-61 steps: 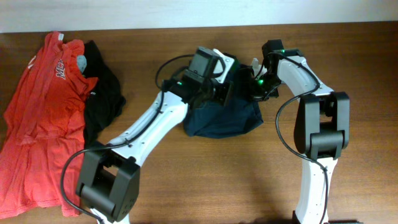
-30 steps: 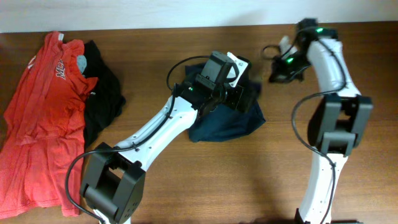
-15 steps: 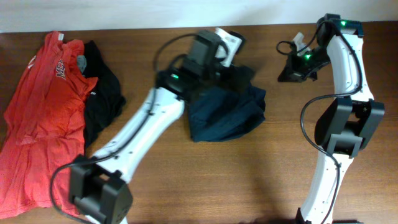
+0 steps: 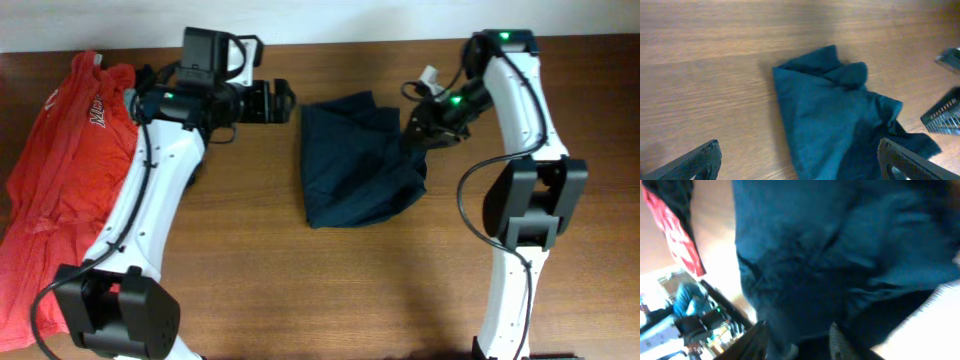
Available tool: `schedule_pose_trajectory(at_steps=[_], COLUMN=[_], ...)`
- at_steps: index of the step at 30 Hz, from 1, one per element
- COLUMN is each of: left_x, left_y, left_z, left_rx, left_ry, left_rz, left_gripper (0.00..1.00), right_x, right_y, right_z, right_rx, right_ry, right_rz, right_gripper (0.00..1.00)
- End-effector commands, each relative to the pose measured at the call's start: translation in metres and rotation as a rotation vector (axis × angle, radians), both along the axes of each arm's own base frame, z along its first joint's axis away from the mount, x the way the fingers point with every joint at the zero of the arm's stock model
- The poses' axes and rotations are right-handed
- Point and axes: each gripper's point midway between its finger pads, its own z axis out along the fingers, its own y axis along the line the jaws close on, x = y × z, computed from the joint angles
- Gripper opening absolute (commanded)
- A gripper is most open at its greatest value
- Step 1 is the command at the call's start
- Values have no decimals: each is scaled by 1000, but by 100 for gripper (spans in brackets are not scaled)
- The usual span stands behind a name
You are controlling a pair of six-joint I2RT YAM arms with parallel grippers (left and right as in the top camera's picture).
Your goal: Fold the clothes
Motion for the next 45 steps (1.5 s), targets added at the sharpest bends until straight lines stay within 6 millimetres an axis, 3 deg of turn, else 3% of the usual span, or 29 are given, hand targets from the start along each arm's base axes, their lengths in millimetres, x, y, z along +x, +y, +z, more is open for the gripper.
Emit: schedule_pose_trajectory(at_steps=[1,4,8,16,19,24,27,32,36,40,45], left_x=[-1,-1,-1,0,0,0,0,0,0,0,0], left_y=[15,19,19,20,20,20,20,20,20,20,20], left_z=[18,17,18,18,18,18,18,18,18,18,18], left_rx=[-12,-3,3,21,20,20,20,20,21,20,20], left_ry=[-28,-26,-32,-43,-44,-44,-44,-44,-44,-44,-44], left_rz=[32,32,24,13,13,13,13,13,13,13,13], left_gripper=[99,99,99,99,99,99,99,99,99,99,99], right_x=[-5,-10,-20,-73,-78,-57,-37,-1,19,25,26], right_y=[23,23,9,-8,-21,-31,-37,-42,-56,-62,-45], right_z=[8,-1,-22,-76,-93,-99,-90,-62,-50,-56,-77], right_rx=[-5,-107,-330,-524,-595,-589,-571,-489,-444,-367,-229], right_ry=[4,34,87,291,320,252,182,63,7,19,47], right_rz=[21,21,24,107,69,1,-37,-111,-181,-232,-257], right_gripper=[47,47,45,22,20,19,20,31,65,72,71])
